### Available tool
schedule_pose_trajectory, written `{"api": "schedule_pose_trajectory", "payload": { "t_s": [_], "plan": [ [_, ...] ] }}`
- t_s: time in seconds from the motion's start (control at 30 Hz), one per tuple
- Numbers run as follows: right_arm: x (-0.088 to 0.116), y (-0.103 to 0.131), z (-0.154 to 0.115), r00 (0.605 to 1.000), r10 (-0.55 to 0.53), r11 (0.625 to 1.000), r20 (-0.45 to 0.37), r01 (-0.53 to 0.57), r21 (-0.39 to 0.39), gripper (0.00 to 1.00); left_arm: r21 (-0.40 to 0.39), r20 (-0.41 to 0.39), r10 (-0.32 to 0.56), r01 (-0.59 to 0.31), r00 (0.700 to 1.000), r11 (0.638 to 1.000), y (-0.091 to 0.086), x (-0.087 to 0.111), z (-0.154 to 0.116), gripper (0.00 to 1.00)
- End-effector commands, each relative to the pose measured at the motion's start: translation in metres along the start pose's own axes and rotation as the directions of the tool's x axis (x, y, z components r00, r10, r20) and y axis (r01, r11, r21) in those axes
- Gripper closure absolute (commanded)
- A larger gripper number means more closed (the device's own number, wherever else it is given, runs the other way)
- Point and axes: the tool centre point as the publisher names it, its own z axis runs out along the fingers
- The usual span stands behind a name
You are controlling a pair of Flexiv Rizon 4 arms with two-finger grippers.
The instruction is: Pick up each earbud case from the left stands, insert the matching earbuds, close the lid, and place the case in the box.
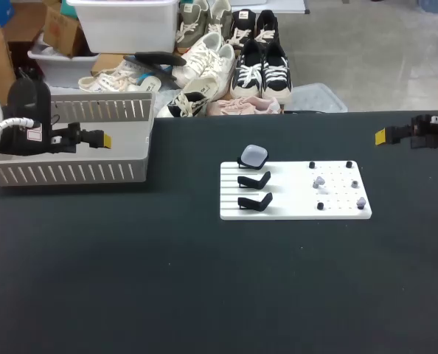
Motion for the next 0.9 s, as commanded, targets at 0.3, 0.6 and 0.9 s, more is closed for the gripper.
{"api": "schedule_pose_trajectory", "payload": {
  "t_s": [0.3, 0.6, 0.9],
  "plan": [
    [0.000, -0.001, 0.000, 1.000, -0.001, 1.000, -0.001, 0.001, -0.001, 0.00, 0.011, 0.023, 0.173, -0.173, 0.985, 0.985, -0.012, -0.023, 0.005, 0.00],
    [0.000, -0.001, 0.000, 1.000, -0.001, 1.000, -0.001, 0.001, -0.001, 0.00, 0.103, 0.081, 0.385, -0.392, 0.919, 0.914, -0.038, -0.053, 0.018, 0.00],
    [0.000, -0.001, 0.000, 1.000, -0.001, 1.000, -0.001, 0.001, -0.001, 0.00, 0.235, 0.152, 0.622, -0.639, 0.768, 0.732, -0.067, -0.065, 0.044, 0.00]
  ]
}}
